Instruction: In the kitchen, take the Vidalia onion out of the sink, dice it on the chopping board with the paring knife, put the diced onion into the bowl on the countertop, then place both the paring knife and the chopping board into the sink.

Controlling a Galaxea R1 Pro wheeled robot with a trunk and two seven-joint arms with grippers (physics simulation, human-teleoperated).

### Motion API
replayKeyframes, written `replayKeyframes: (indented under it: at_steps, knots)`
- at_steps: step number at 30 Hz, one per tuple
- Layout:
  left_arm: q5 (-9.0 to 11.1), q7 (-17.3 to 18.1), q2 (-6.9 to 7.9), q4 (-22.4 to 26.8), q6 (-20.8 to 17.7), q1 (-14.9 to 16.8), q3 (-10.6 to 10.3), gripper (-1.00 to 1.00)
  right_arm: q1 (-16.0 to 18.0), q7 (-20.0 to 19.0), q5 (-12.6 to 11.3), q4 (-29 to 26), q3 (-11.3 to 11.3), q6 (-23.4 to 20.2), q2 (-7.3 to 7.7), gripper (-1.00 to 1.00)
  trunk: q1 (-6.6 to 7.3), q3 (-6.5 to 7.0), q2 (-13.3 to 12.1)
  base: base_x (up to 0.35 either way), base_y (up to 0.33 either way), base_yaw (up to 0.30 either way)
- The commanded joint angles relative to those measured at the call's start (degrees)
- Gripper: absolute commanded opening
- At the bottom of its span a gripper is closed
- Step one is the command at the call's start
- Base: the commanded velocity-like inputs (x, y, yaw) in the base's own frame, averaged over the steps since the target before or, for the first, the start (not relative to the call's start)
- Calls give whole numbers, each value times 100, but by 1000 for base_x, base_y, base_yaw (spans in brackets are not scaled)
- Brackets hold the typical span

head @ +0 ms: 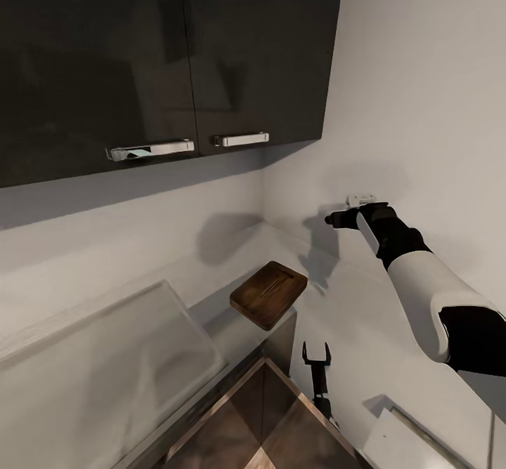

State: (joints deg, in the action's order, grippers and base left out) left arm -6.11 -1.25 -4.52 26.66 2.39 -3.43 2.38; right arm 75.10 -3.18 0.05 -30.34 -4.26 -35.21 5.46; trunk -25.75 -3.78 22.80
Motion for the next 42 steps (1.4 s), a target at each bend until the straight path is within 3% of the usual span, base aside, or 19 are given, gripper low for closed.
replayKeyframes:
  at_steps: [1, 11, 42]
  knots:
    - [-58, -17, -3, -28, 5, 0, 21, 100, 4, -14, 3, -11, -32, -30, 8, 100, -4, -12, 12, 0, 0, 0]
    - [-65, -32, 1, -308, 8, -2, 46, 100, 4, -8, 4, -24, -33, -30, 8, 100, -4, -12, 12, 0, 0, 0]
    - [-59, -48, -13, -170, 467, -8, 17, 100, 4, -16, -5, -16, -40, -29, 8, 100, -4, -12, 12, 0, 0, 0]
